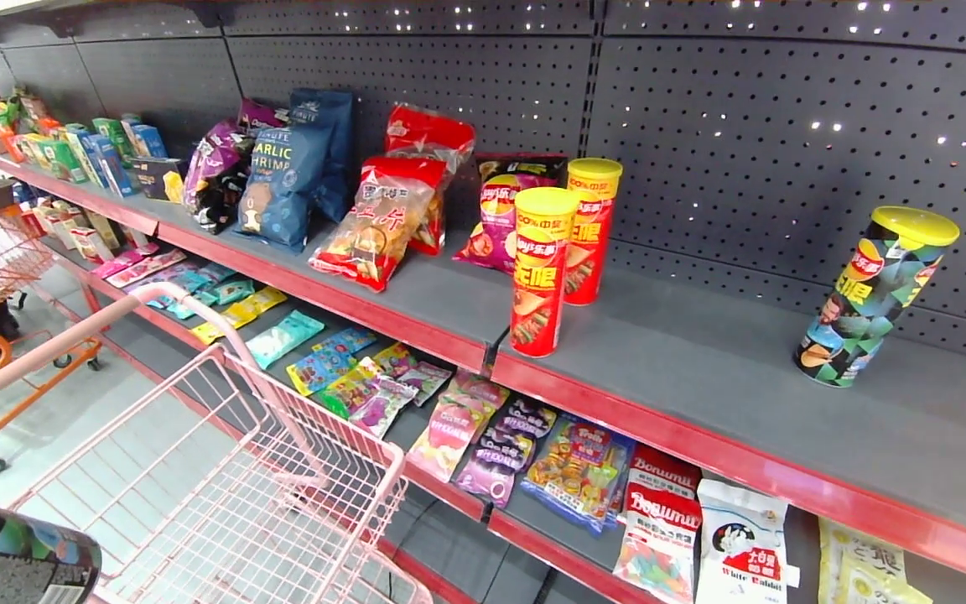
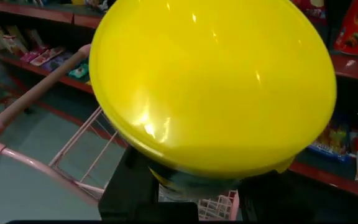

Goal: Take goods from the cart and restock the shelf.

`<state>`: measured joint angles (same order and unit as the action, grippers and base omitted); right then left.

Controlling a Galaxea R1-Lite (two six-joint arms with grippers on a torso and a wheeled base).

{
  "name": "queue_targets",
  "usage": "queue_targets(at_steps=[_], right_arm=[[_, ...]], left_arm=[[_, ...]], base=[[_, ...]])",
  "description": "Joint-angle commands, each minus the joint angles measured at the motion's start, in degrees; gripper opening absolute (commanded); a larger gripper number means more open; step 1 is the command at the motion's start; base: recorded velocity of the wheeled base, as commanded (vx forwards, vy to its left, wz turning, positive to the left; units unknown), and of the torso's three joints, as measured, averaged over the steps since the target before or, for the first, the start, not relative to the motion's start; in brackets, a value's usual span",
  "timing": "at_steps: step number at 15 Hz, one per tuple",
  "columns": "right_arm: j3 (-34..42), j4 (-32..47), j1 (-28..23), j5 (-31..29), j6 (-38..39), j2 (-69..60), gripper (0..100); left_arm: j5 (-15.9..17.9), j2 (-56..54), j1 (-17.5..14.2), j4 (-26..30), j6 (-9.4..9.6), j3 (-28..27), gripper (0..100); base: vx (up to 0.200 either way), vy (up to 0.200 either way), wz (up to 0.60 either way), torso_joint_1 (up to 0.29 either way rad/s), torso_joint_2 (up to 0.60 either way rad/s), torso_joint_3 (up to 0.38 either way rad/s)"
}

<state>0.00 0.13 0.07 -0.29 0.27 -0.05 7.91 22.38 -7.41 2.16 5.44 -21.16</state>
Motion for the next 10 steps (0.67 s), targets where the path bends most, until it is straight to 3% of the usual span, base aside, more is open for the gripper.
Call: queue_targets(at_steps=[1, 10], right_arm=[[0.0, 0.0, 0.0, 0.0, 0.0, 0.0, 100], [0.0, 0.0, 0.0, 0.0, 0.0, 0.0, 100]], left_arm=[[0.1, 0.5, 0.0, 0.0, 0.72, 0.0, 0], [-0.1, -0.1, -0.1, 0.1, 0.98, 0.3, 0]], base=[[0.000, 0.000, -0.60, 0.002, -0.01, -0.012], [0.000, 0.000, -0.60, 0.004, 0.00, -0.001]])
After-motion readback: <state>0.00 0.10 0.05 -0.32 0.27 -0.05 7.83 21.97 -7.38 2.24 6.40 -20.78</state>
